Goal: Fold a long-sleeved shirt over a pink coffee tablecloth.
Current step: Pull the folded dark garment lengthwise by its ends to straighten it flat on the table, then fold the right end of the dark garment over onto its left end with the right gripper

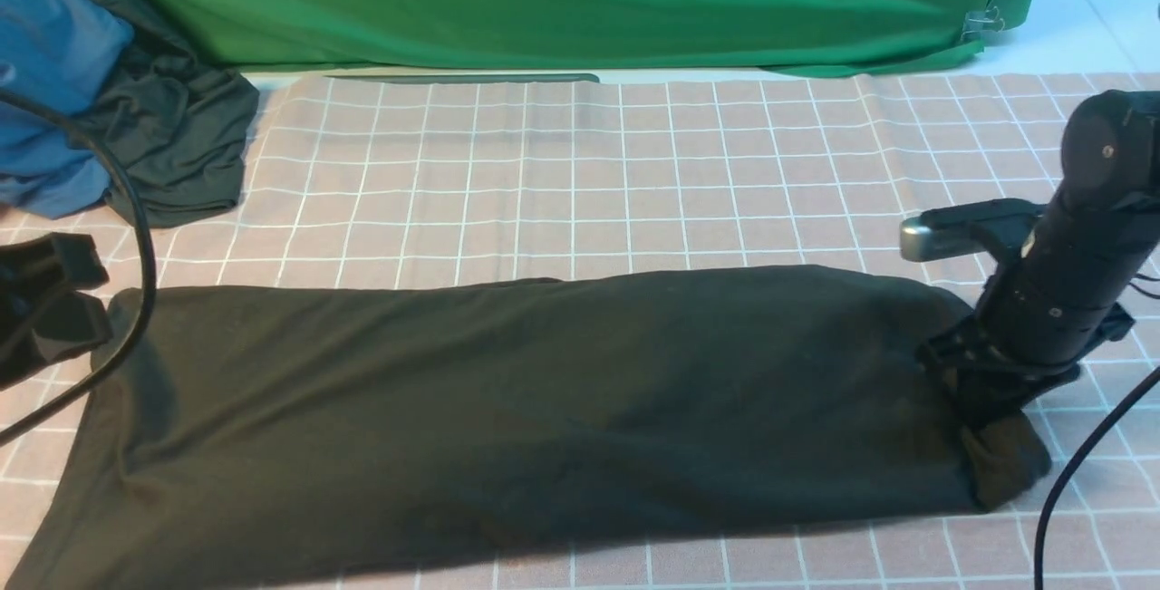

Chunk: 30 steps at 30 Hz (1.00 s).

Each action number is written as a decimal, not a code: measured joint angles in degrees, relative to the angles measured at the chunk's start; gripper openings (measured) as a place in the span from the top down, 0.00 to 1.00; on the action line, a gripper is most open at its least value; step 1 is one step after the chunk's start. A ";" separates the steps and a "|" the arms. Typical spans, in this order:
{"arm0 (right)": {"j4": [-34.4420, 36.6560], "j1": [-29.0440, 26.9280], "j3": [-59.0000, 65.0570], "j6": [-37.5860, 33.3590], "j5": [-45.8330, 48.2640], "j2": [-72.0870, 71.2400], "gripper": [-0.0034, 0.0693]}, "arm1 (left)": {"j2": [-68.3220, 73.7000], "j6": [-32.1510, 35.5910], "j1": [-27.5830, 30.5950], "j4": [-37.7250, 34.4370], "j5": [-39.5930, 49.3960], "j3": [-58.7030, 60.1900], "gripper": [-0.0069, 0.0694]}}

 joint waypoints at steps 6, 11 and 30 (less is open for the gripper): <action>-1.35 -3.00 0.52 -0.05 1.49 -2.19 0.80 | -0.05 0.07 0.00 -0.01 0.60 0.00 0.89; -3.48 -10.70 0.25 0.22 4.98 -6.74 0.80 | -0.05 1.29 0.00 -1.35 0.60 0.00 0.89; 1.56 3.30 -22.57 9.95 17.77 -16.56 0.80 | -0.05 4.23 0.00 -5.62 -0.02 0.00 0.89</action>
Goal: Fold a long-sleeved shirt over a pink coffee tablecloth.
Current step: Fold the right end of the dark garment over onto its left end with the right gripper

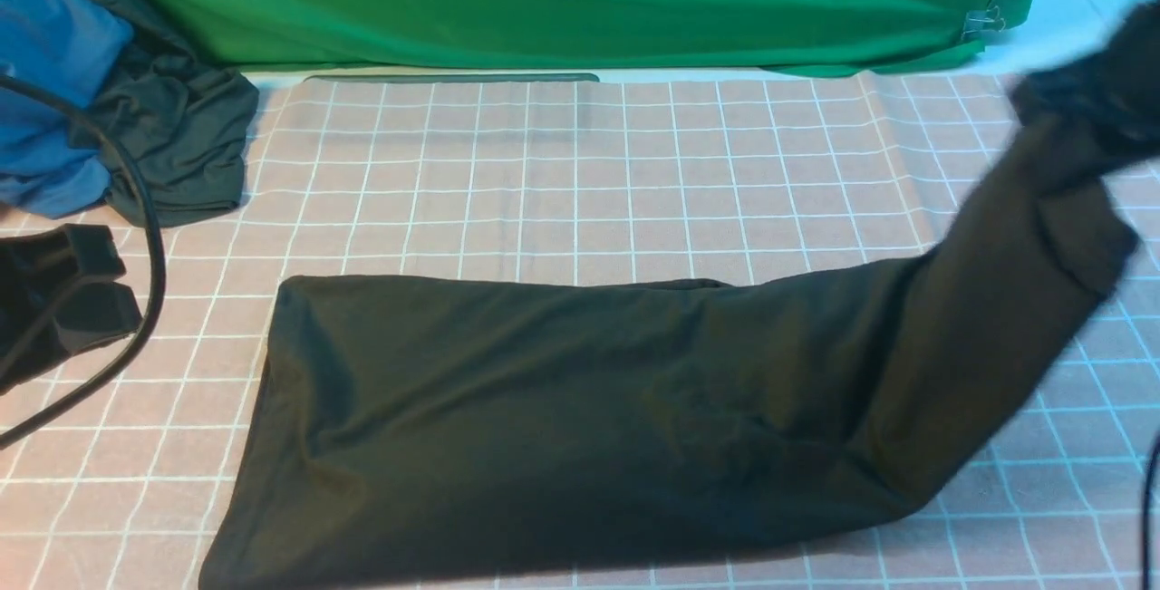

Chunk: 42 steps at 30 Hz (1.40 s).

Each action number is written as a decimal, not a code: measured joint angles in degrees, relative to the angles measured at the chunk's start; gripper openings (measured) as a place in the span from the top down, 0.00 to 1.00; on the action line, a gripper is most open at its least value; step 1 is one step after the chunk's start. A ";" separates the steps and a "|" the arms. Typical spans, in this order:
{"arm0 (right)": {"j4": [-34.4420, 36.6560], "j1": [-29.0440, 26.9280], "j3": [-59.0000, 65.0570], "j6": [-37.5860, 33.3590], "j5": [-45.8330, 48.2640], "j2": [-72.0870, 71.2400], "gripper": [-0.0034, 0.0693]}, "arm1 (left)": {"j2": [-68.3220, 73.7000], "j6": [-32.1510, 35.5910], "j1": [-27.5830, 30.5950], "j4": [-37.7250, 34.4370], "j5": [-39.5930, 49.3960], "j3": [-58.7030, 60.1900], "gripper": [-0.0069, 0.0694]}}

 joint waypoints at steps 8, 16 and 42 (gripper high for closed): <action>1.05 15.68 -6.76 9.39 -4.02 2.27 0.80 | 0.00 0.11 0.00 -0.42 0.39 0.00 0.89; 9.91 25.16 -7.13 11.02 -11.91 7.09 0.80 | 0.00 2.00 0.00 -2.99 0.63 0.00 0.89; 26.47 36.96 -7.18 10.56 -34.83 20.46 0.77 | 0.00 3.00 0.00 -3.79 0.63 0.00 0.89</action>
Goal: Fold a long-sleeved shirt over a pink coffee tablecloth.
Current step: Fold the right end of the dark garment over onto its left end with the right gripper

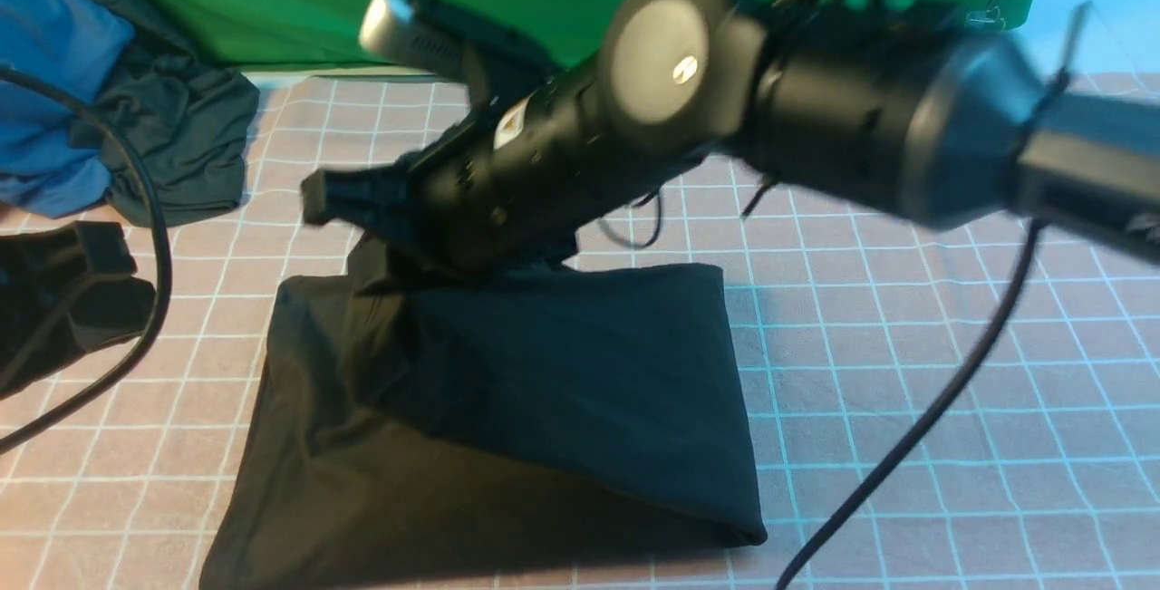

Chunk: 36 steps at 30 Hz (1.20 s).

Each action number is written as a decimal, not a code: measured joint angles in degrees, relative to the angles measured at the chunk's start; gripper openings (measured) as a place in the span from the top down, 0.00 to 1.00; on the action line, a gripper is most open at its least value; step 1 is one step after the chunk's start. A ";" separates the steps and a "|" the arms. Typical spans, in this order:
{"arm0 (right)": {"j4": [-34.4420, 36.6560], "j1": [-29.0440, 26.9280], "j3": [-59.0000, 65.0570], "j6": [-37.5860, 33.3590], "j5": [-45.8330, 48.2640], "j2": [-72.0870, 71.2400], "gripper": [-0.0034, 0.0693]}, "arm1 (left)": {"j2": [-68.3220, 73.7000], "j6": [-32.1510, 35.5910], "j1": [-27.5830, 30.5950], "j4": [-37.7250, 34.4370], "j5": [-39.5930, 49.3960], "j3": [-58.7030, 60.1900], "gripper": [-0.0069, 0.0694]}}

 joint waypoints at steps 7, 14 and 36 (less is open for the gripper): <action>1.59 2.00 0.00 0.00 -4.21 4.68 0.75 | 0.00 1.33 0.00 -0.07 0.00 0.00 0.89; 1.70 3.29 -1.87 -0.05 -5.87 7.21 0.75 | 0.00 1.48 0.00 -0.14 0.00 0.00 0.89; 4.81 1.53 -8.89 -14.63 4.45 9.86 0.35 | 0.00 1.48 0.00 -0.16 0.00 0.00 0.89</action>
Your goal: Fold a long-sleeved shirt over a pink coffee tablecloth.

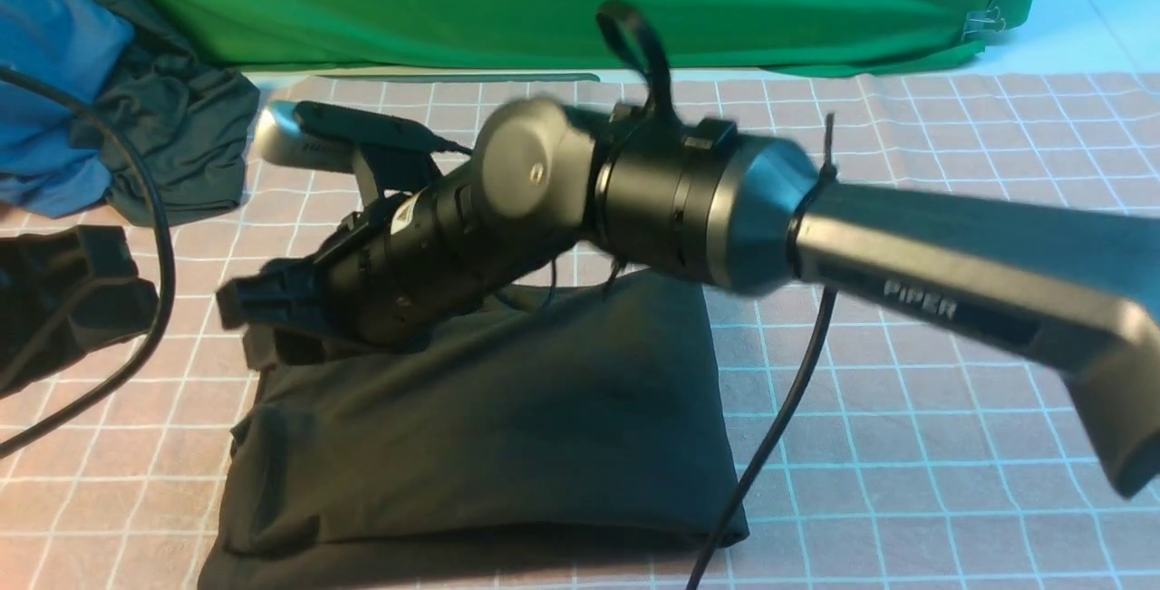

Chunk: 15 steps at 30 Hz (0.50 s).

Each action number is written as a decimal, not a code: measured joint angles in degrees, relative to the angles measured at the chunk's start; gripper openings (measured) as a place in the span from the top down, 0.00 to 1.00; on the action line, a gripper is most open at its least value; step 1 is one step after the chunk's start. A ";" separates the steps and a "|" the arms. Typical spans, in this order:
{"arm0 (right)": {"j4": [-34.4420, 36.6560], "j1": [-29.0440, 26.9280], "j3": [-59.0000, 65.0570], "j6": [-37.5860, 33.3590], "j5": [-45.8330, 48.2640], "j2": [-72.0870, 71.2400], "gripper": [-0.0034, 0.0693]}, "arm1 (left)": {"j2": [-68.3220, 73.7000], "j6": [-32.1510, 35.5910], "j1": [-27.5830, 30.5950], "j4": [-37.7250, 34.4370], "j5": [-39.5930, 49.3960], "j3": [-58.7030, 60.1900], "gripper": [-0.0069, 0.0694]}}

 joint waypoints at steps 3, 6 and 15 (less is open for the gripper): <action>-2.68 -3.50 -4.06 -3.68 11.86 -0.85 0.40 | 0.00 -0.30 0.00 0.00 0.07 0.00 0.89; -9.18 -7.53 -8.84 -4.55 24.32 -2.30 0.61 | 0.19 -2.83 0.00 -0.22 0.69 0.00 0.89; -20.80 -19.09 -8.66 -6.06 30.32 -17.13 0.90 | 10.62 -2.85 0.00 -3.12 2.54 0.00 0.89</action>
